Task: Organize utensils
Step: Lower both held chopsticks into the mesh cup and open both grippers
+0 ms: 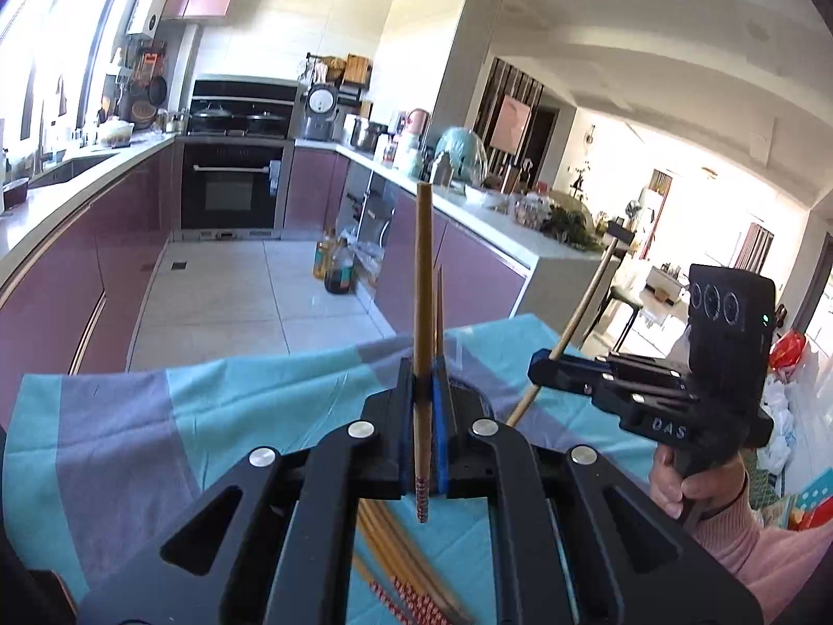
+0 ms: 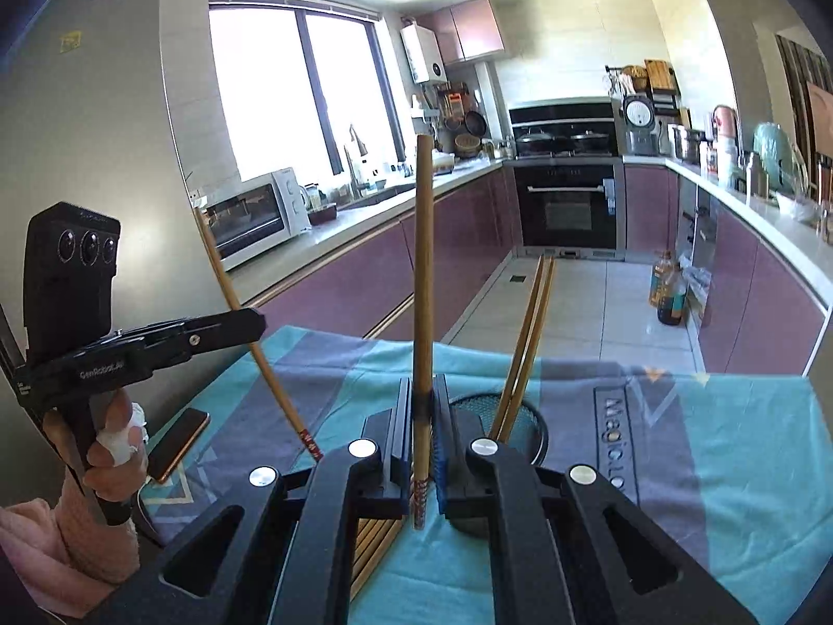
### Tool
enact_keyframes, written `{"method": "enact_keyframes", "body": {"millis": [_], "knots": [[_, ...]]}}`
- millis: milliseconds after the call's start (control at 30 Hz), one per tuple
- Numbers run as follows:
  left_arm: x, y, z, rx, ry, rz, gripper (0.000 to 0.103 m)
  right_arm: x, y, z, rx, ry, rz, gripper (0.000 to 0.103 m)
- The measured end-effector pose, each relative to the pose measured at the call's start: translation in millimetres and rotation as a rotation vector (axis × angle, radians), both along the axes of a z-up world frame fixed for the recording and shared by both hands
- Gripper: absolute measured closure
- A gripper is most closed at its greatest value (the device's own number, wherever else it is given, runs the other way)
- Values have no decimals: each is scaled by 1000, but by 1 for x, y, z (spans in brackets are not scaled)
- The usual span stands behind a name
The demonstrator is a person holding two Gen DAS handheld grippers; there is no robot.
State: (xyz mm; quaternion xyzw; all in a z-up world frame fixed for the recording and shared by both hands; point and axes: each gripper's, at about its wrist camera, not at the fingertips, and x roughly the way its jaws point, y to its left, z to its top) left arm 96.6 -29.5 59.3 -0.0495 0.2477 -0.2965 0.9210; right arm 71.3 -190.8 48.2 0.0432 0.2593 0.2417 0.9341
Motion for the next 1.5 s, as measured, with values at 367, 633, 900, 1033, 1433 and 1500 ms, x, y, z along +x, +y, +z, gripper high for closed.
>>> {"method": "enact_keyframes", "body": {"millis": [367, 633, 900, 1033, 1433, 1500], "knots": [[21, -38, 32, -23, -69, -11, 96, 17, -10, 30, -19, -99, -52, 97], [39, -65, 4, 72, -4, -17, 96, 47, -8, 3, -55, -23, -73, 97], [56, -79, -33, 139, 85, -39, 96, 62, -7, -25, -97, 120, -56, 97], [64, -82, -41, 158, 109, -48, 96, 66, -5, -36, -105, 183, -39, 97], [94, -86, -56, 168, 160, -16, 95, 86, -3, -52, -79, 239, -71, 95], [93, -85, -55, 165, 160, -12, 92, 88, -4, -54, -75, 239, -80, 95]]}}
